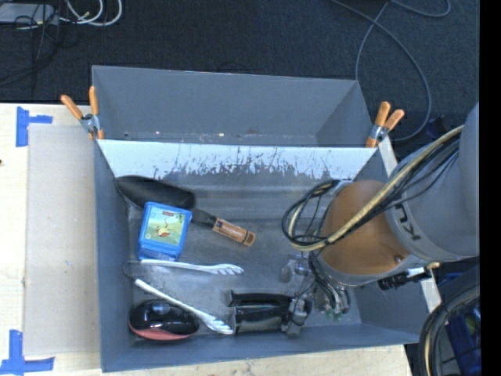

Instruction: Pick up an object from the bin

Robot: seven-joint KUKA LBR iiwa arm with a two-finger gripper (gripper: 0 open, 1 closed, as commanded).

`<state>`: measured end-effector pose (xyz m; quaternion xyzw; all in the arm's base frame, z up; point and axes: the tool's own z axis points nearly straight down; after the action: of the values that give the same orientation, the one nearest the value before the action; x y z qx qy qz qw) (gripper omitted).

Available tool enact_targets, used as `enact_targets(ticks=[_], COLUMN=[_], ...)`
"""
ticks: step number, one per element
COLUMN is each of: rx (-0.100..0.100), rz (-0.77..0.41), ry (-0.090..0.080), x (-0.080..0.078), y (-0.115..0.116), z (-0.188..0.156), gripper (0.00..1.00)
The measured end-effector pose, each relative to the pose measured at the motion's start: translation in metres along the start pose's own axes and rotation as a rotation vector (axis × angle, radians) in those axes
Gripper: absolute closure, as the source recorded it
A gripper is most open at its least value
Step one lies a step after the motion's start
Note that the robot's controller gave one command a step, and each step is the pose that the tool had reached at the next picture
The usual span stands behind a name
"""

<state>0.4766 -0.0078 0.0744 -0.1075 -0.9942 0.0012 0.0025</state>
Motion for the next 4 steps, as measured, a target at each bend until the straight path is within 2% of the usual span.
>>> enact_targets(ticks=[1, 2, 3, 4], rx=[-0.002, 0.000, -0.001, -0.001], rz=[0.015, -0.139, -0.088, -0.090], ry=[-0.002, 0.003, 0.002, 0.002], x=[0.001, -0.032, -0.025, -0.022], y=[0.014, 0.026, 0.026, 0.026], z=[0.000, 0.004, 0.002, 0.003], gripper=[0.00, 0.00, 0.00, 0.00])
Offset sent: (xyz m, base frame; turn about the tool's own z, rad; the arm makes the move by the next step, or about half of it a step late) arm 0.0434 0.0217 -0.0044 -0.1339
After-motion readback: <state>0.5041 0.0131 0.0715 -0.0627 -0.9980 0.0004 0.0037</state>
